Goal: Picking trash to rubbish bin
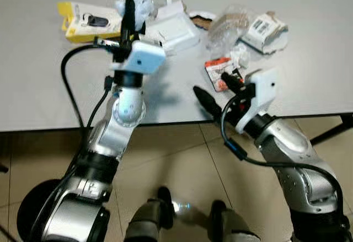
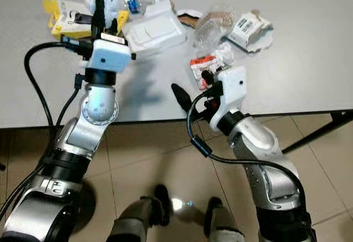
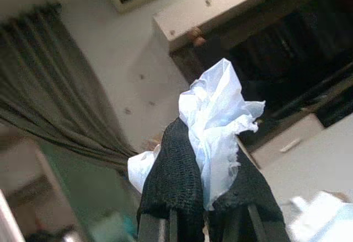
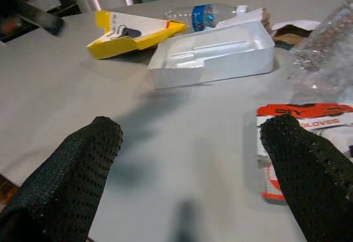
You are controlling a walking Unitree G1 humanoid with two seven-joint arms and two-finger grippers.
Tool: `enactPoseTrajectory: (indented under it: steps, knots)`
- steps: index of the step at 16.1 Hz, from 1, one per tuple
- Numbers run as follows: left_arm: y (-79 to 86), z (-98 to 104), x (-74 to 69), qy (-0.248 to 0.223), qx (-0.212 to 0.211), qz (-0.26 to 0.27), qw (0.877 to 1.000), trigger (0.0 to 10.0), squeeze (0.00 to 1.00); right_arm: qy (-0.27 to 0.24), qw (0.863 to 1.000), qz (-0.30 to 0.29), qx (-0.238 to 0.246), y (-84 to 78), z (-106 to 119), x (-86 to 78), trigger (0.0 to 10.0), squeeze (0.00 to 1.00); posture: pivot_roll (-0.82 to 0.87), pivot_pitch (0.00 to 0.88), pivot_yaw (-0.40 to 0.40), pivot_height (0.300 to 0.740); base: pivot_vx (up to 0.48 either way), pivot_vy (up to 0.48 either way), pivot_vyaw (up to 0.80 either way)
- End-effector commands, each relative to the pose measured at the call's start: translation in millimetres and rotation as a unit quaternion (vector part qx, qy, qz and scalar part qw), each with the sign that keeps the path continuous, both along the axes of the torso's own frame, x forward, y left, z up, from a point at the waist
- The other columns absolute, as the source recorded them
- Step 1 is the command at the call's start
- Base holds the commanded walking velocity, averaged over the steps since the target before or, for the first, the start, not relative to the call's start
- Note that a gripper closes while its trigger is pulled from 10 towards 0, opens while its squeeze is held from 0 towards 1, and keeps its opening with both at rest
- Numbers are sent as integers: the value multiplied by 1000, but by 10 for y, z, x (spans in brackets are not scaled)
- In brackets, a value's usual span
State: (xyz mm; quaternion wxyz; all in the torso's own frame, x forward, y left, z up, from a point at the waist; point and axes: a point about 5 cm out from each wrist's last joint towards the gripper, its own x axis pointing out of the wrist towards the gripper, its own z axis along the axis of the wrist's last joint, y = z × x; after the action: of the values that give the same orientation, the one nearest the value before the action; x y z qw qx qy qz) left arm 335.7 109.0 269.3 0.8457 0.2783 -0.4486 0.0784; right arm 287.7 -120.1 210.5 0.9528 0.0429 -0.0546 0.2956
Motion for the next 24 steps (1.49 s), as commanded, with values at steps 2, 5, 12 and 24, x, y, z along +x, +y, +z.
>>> enactPoseTrajectory:
  steps: [2,5,12,24]
  knots:
    - [21,17,-42,-6,-14,9,1000,10000,0,-9,1000,-9,5,-8,27,12,10000,0,24,301,71,740,0,0,0]
    - [142,-88,-14,54,-102,4,993,10000,0,-15,999,-33,8,-61,52,49,10000,0,24,301,71,740,0,0,0]
    - [187,-424,-51,211,-227,-149,939,10000,0,-27,990,-134,39,-256,98,178,10000,0,31,295,75,740,0,0,0]
    - [425,-625,-71,265,-191,-138,935,10000,0,-32,961,-274,6,-871,-57,306,10000,0,44,289,90,740,0,0,0]
